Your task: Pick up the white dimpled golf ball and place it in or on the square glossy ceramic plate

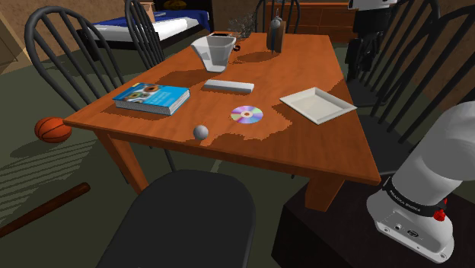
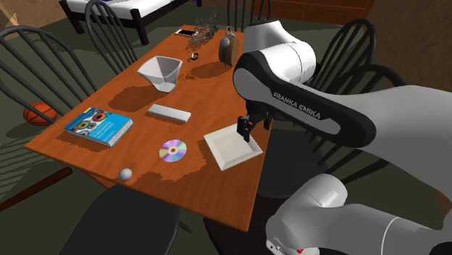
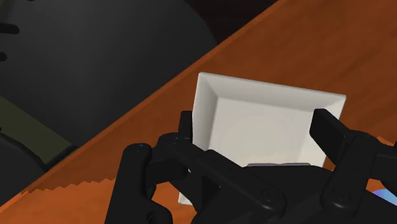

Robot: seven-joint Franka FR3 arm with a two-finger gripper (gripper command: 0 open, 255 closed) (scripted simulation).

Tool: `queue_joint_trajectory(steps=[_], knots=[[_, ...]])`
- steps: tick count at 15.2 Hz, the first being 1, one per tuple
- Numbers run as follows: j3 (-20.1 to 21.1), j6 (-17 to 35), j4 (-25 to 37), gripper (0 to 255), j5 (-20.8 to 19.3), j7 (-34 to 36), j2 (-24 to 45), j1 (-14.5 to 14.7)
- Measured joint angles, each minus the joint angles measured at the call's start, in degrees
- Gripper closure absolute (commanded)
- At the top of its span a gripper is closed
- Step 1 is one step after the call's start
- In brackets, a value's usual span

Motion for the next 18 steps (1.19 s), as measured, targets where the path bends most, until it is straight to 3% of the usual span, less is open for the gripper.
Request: queue_joint_trajectory(steps=[10,18], knots=[[8.2,6.8,4.1,0,5.8,7.1,10.2,4.5],[15.8,11.8,12.2,0,8.5,14.2,22.4,7.8]])
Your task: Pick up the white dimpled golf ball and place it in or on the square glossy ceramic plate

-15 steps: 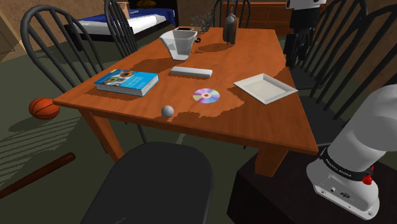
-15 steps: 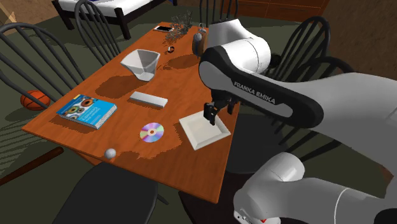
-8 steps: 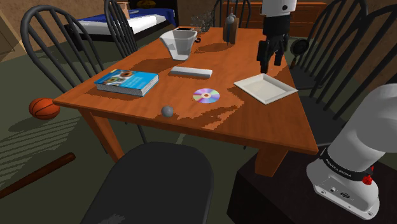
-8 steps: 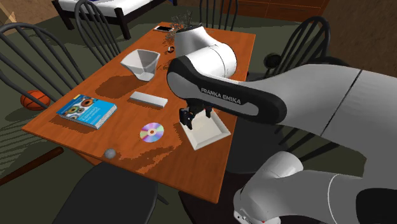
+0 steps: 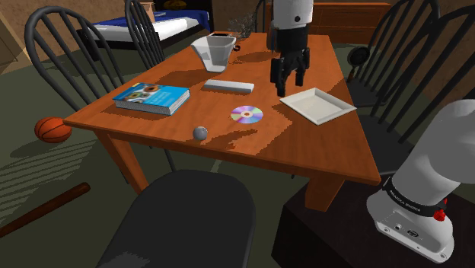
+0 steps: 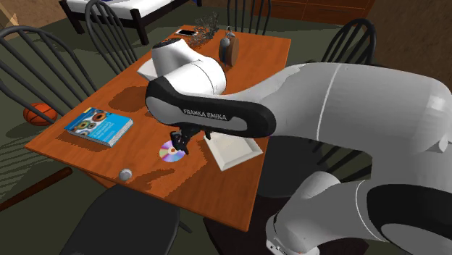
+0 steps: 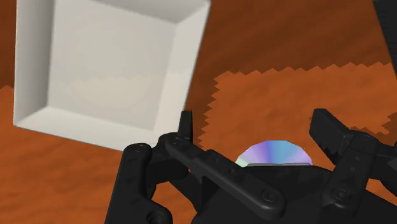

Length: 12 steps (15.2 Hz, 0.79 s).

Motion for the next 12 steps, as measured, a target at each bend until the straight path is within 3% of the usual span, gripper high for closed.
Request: queue_joint_trajectory(steps=[5,12], knots=[[4.4,2.4,7.0,0,-0.5,4.7,8.9,1.7],[9.6,4.0,19.2,0,-4.1,12.0,22.7,4.8]])
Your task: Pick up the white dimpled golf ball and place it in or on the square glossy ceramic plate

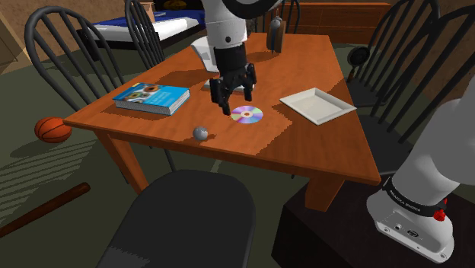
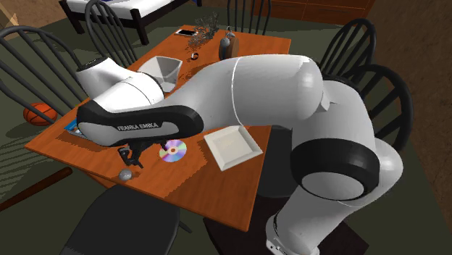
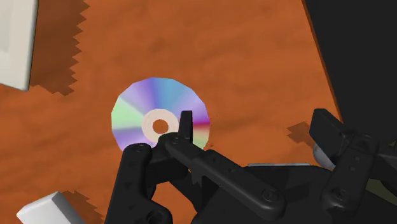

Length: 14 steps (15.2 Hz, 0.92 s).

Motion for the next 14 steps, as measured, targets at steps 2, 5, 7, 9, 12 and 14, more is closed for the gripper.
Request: queue_joint_trajectory(steps=[2,5,7,9,12,14], knots=[[1.2,-0.4,4.3,0,-1.5,2.2,4.1,1.3],[2.4,-1.3,11.9,0,-4.5,5.2,11.3,3.5],[3.1,-2.6,17.2,0,-6.5,7.2,15.8,5.5],[3.3,-3.7,21.8,0,-8.1,8.3,19.5,7.1],[3.3,-2.4,21.6,0,-8.6,8.8,20.7,7.6],[3.2,-0.8,20.1,0,-8.7,8.7,20.9,7.5]])
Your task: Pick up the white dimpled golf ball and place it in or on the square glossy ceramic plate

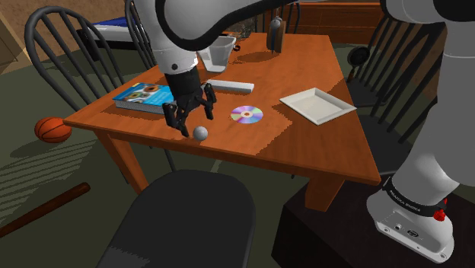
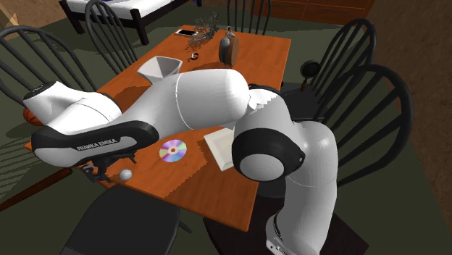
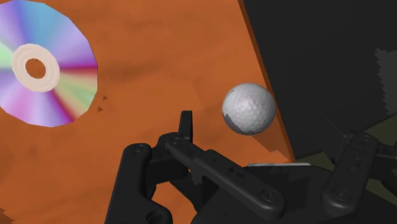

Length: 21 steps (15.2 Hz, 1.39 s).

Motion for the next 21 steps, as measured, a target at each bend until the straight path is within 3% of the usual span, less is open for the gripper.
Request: queue_joint_trajectory(steps=[9,10,21], knots=[[0.0,2.8,-3.1,0,0.0,0.1,-0.3,-0.2],[0.0,2.8,-3.1,255,0.0,0.1,-0.3,-0.2],[0.0,2.5,-2.9,255,0.1,0.1,-0.4,-0.2]])
